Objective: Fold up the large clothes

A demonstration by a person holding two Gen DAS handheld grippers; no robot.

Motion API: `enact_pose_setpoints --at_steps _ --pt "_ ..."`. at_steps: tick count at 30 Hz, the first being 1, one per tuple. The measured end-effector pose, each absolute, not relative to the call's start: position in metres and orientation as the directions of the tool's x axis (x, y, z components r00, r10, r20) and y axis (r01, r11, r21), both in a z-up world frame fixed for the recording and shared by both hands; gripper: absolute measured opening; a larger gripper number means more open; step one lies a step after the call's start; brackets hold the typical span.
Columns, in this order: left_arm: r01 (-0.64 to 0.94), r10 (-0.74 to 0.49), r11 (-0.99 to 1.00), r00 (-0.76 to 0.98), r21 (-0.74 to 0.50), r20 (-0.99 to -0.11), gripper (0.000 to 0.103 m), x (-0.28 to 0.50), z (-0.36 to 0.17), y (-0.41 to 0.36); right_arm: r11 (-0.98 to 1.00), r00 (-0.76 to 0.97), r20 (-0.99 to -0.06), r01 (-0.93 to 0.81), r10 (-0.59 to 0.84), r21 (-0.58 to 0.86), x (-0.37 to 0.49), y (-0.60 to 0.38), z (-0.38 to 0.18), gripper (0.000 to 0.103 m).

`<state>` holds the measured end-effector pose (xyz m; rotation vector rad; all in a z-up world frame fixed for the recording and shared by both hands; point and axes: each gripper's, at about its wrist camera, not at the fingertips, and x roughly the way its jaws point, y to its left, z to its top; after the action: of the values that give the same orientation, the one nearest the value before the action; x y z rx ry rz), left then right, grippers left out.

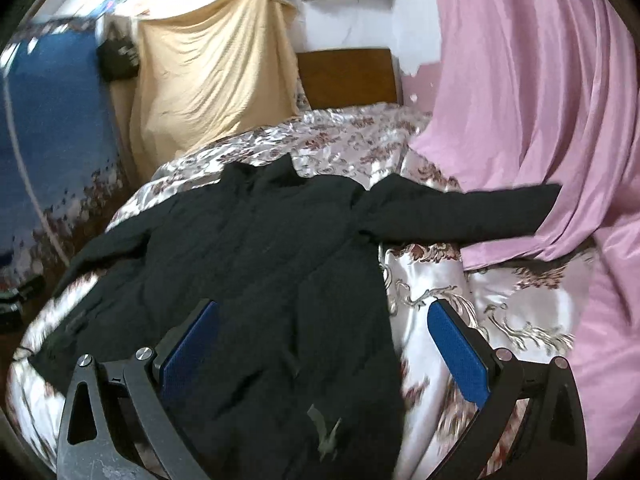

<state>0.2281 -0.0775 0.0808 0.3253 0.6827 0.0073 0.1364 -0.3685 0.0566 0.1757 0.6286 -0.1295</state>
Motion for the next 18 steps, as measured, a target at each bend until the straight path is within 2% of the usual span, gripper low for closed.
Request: enact_pose_setpoints --at_steps 5,12,18 --pt "0.194 0.028 0.943 0.762 0.27 -0.647 0.103 0.294 0.068 -0.118 0.931 0.771 -0.635 0.262 -0.044 0.255 0.175 -0.445 0.037 0.102" --pt "0.262 -0.073 0.952 0.701 0.16 -0.71 0.103 0.374 0.028 -0.182 0.8 0.738 -0.673 0.43 -0.044 0.419 0.247 -0.56 0.009 0.102" --pt "0.306 -0.112 0.944 0.65 0.124 -0.752 0.103 0.42 -0.015 -0.24 0.68 0.688 -0.716 0.582 -0.12 0.446 0.3 -0.621 -0.026 0.102"
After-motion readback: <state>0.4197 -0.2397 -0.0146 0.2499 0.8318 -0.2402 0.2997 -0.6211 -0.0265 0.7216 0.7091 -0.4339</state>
